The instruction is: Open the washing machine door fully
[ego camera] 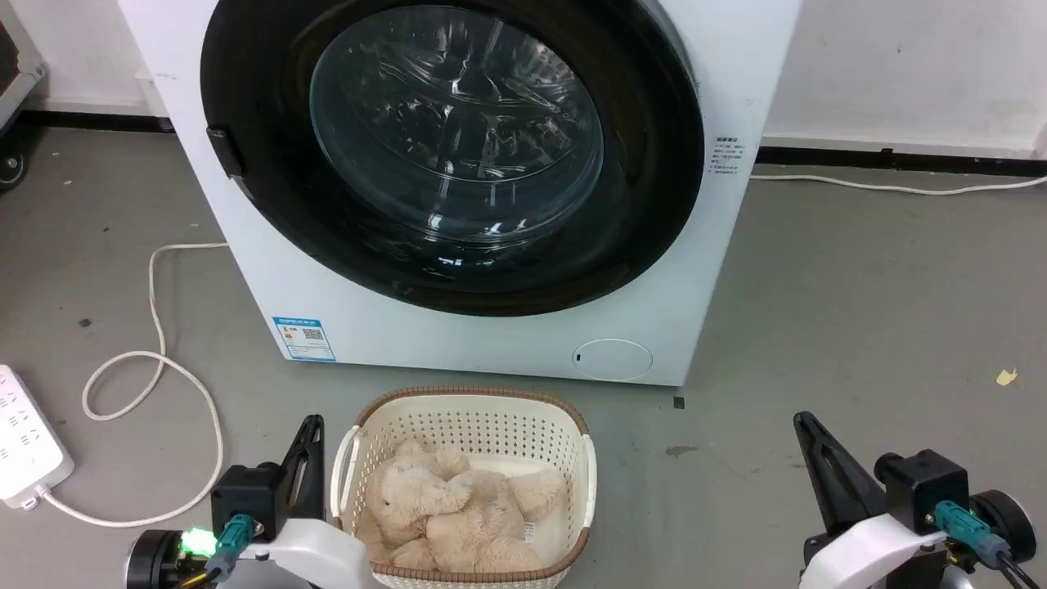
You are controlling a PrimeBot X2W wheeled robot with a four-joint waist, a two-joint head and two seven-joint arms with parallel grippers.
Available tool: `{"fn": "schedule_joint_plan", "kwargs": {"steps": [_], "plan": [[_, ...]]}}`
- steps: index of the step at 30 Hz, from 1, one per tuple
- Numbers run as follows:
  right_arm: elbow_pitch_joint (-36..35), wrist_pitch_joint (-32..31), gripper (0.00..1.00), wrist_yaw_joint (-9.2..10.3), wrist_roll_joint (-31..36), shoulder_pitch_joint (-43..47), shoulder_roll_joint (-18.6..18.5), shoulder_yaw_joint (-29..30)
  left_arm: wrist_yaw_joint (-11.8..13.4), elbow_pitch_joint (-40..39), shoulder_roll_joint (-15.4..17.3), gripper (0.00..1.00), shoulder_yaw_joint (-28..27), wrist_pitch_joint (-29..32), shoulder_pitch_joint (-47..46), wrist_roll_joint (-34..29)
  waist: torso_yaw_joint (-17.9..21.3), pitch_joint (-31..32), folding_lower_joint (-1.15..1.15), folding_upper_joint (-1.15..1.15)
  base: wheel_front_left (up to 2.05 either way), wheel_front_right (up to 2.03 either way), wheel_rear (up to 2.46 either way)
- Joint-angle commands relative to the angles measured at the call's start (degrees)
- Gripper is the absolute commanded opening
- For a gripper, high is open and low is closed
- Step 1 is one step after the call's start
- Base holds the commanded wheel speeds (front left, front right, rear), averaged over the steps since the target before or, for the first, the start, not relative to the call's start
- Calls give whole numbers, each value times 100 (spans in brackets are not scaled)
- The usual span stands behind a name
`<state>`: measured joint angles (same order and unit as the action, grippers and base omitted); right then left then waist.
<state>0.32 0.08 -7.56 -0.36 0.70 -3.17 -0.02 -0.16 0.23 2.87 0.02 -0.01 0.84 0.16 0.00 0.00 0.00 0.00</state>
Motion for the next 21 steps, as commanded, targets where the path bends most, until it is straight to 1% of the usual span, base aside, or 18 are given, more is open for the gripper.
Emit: {"fn": "schedule_joint_plan", "kwargs": {"steps": [1,21], "plan": [[-32,-8,0,8,36,-70,29,2,16,-23,0,0,-2,1,-84,-16,0,0,0,0,0,0,0],[-32,-8,0,8,36,-70,29,2,16,-23,0,0,-2,1,-84,-16,0,0,0,0,0,0,0]]}}
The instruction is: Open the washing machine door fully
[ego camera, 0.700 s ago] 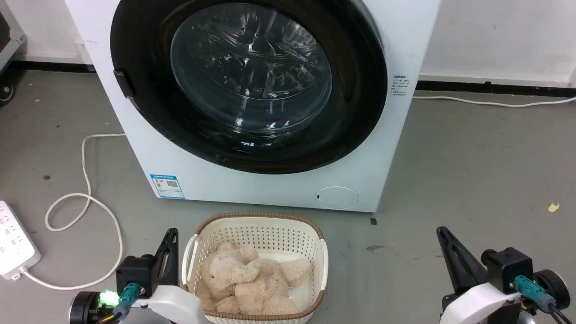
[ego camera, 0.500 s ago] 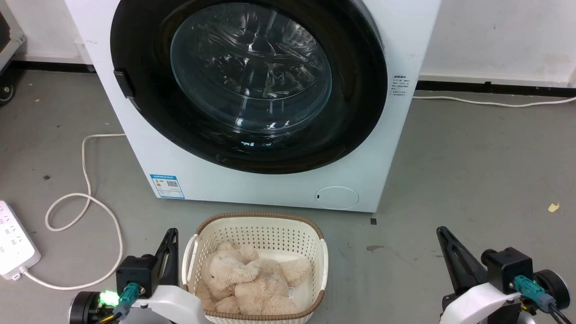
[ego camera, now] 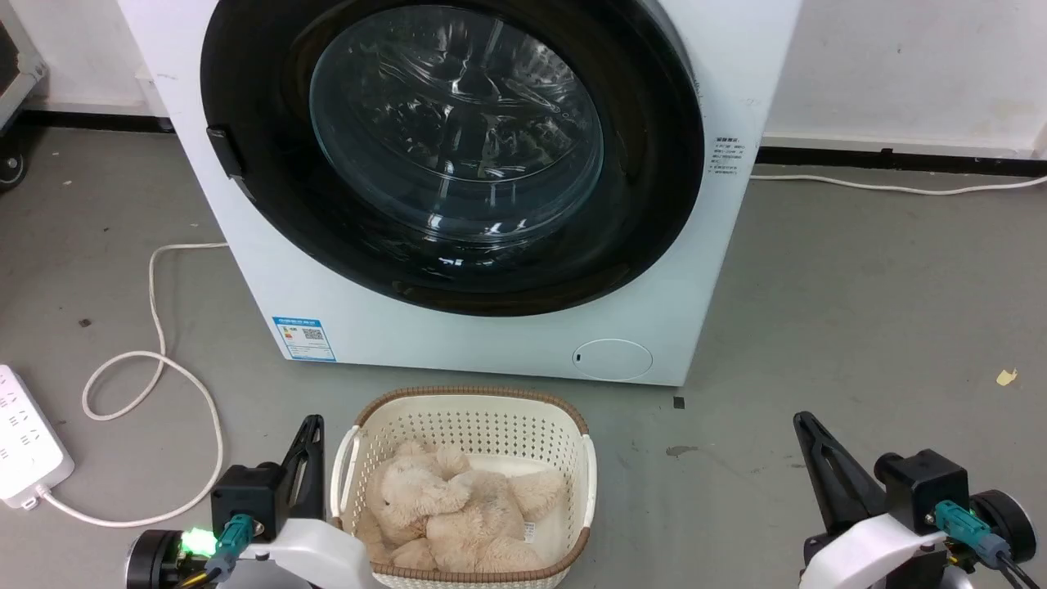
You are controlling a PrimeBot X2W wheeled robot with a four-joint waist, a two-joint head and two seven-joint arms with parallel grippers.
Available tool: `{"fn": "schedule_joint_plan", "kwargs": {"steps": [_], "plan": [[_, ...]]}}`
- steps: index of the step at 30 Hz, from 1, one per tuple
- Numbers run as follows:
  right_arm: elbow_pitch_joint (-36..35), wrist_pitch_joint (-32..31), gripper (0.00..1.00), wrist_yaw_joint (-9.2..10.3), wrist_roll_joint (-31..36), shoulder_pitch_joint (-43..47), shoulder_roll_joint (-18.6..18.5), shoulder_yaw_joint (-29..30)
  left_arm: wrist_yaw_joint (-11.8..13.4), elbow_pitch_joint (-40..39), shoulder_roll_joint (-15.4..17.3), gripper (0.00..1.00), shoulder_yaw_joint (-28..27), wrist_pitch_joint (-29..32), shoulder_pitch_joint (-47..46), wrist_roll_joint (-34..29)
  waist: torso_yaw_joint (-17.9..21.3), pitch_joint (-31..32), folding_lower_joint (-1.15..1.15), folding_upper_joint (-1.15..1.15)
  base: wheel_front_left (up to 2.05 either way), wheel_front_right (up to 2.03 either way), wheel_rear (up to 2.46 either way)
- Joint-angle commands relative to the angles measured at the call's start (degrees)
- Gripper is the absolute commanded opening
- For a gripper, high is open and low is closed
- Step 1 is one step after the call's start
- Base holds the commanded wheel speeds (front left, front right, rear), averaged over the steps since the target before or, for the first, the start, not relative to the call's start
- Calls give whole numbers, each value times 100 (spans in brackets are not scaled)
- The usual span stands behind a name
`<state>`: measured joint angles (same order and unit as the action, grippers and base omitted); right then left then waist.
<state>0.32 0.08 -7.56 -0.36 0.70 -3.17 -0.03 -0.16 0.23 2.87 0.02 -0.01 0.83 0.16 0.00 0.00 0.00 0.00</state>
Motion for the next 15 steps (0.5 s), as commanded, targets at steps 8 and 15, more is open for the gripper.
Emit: {"fn": "schedule_joint_plan", "kwargs": {"steps": [8,15], "plan": [[-32,-8,0,8,36,-70,29,3,16,-23,0,0,-2,1,-83,-16,0,0,0,0,0,0,0],[-32,-8,0,8,36,-70,29,3,16,-23,0,0,-2,1,-83,-16,0,0,0,0,0,0,0]]}}
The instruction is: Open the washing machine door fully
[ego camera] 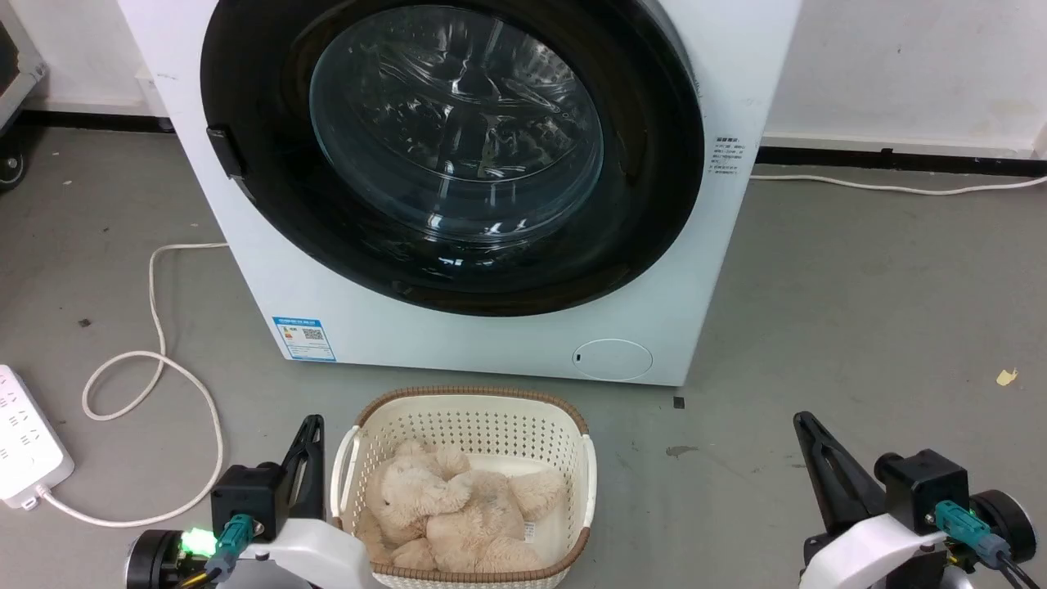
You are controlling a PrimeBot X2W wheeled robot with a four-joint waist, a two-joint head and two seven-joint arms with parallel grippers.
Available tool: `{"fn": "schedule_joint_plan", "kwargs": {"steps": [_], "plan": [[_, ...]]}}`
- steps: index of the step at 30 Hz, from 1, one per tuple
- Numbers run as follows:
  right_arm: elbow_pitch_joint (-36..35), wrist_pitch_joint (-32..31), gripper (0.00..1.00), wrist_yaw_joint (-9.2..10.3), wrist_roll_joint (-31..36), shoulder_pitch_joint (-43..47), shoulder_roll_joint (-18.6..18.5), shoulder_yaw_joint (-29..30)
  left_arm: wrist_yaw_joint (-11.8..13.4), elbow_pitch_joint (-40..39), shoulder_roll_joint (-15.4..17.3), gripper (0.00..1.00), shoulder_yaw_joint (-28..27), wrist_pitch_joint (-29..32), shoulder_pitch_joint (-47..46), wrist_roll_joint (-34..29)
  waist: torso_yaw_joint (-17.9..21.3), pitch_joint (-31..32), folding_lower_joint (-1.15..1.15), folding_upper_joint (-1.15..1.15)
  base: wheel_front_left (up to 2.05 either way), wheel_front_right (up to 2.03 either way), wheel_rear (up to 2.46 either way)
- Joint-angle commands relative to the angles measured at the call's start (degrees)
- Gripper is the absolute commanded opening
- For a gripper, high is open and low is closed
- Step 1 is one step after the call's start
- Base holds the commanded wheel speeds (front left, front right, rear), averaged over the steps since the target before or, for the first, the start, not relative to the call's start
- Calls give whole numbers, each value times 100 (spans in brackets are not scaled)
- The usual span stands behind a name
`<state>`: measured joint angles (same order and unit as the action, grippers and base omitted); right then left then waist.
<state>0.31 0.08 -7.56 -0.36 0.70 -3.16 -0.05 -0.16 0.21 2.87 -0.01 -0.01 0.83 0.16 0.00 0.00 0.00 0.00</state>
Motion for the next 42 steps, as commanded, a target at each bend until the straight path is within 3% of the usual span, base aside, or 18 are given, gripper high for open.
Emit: {"fn": "schedule_joint_plan", "kwargs": {"steps": [1,2,3,22,38,39,40,42], "plan": [[-31,-8,0,8,36,-70,28,5,16,-21,0,0,1,1,-83,-16,0,0,0,0,0,0,0],[-31,-8,0,8,36,-70,28,5,16,-21,0,0,1,1,-83,-16,0,0,0,0,0,0,0],[1,1,100,0,-3,1,-1,0,-1,1,0,100,2,-2,2,1,0,0,0,0,0,0,0],[-63,189,100,0,-45,-47,-9,-20,76,-36,0,100,115,-189,-27,18,-7,-116,0,0,0,0,0],[-176,208,100,1,-306,-690,-391,-69,171,-240,0,100,265,-381,-237,18,-123,-632,0,0,0,0,0],[-179,195,42,1,-356,-758,-416,-65,180,-253,0,100,272,-393,-252,19,-133,-667,0,0,0,0,0],[-183,183,0,1,-402,-830,-442,-55,190,-267,0,100,278,-405,-267,21,-143,-702,0,0,0,0,0],[-185,156,0,1,-499,-982,-495,-29,207,-298,0,100,290,-429,-296,25,-167,-771,0,0,0,0,0]]}}
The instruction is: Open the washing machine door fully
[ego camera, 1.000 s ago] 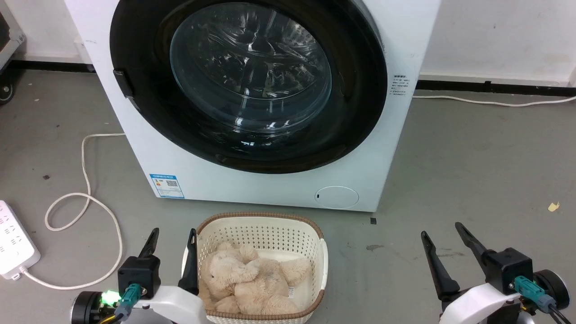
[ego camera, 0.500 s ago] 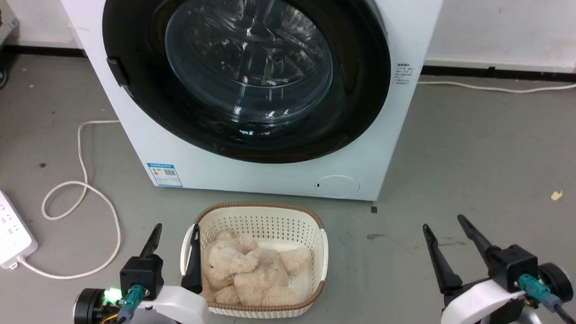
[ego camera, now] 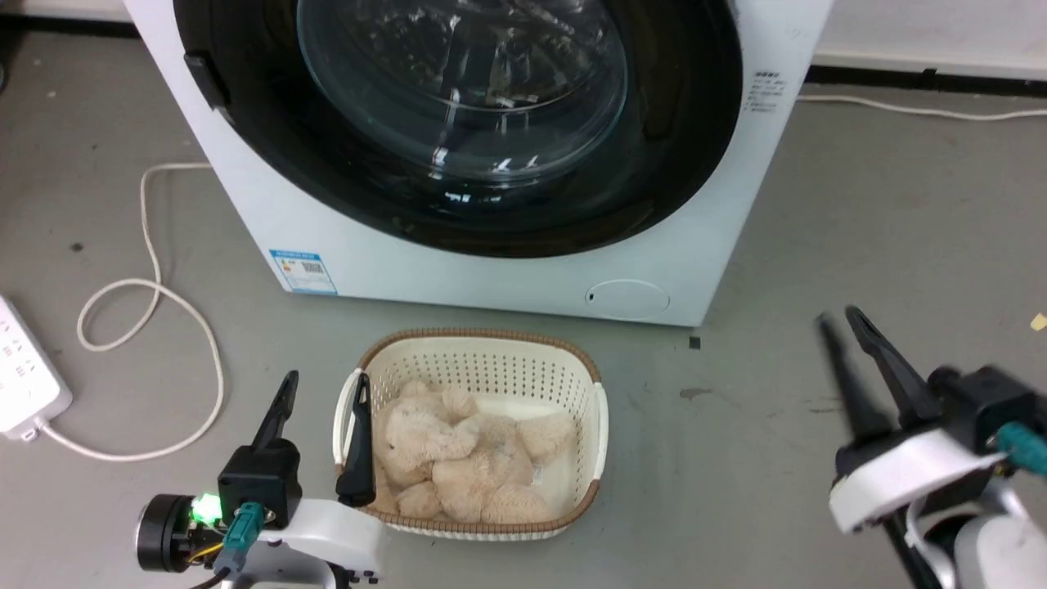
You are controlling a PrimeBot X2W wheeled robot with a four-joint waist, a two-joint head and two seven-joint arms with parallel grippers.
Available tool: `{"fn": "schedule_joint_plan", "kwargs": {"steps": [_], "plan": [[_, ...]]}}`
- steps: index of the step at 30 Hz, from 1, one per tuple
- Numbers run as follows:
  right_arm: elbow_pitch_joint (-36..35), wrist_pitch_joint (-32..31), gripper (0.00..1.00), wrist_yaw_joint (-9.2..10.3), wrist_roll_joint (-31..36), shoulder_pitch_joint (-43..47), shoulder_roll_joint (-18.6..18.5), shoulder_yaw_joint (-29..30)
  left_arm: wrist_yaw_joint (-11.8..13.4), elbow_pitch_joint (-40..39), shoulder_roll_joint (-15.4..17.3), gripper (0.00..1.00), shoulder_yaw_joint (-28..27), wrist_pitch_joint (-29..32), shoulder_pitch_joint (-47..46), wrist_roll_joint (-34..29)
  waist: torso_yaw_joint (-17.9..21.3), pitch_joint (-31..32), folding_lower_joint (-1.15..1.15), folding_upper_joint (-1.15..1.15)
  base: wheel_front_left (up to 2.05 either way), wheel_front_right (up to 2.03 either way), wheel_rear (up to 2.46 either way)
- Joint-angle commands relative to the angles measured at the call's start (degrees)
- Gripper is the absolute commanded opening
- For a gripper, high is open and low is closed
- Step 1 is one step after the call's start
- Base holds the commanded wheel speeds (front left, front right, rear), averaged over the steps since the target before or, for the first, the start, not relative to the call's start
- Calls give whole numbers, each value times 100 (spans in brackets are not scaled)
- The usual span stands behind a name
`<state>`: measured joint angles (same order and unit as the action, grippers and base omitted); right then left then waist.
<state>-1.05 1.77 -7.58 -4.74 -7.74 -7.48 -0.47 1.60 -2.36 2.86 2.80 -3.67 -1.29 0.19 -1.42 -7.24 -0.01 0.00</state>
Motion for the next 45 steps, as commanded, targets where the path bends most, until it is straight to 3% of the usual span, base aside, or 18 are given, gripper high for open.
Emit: {"fn": "schedule_joint_plan", "kwargs": {"steps": [1,15,29,45], "plan": [[-47,-30,0,3,-118,-219,-84,32,38,-57,2,100,17,-74,-99,23,-40,-83,1,0,0,0,0],[451,-453,0,4,-1141,-1582,-228,331,144,-252,2,100,145,-241,-314,45,-229,-543,1,0,0,0,0],[1618,-1358,0,4,-2447,-3137,-3,951,249,-390,2,100,260,-409,-484,54,-386,-911,1,0,0,0,0],[2947,-2317,0,6,-3229,-4663,-96,1645,341,-573,2,100,383,-588,-687,57,-601,-1428,1,0,0,0,0]]}}
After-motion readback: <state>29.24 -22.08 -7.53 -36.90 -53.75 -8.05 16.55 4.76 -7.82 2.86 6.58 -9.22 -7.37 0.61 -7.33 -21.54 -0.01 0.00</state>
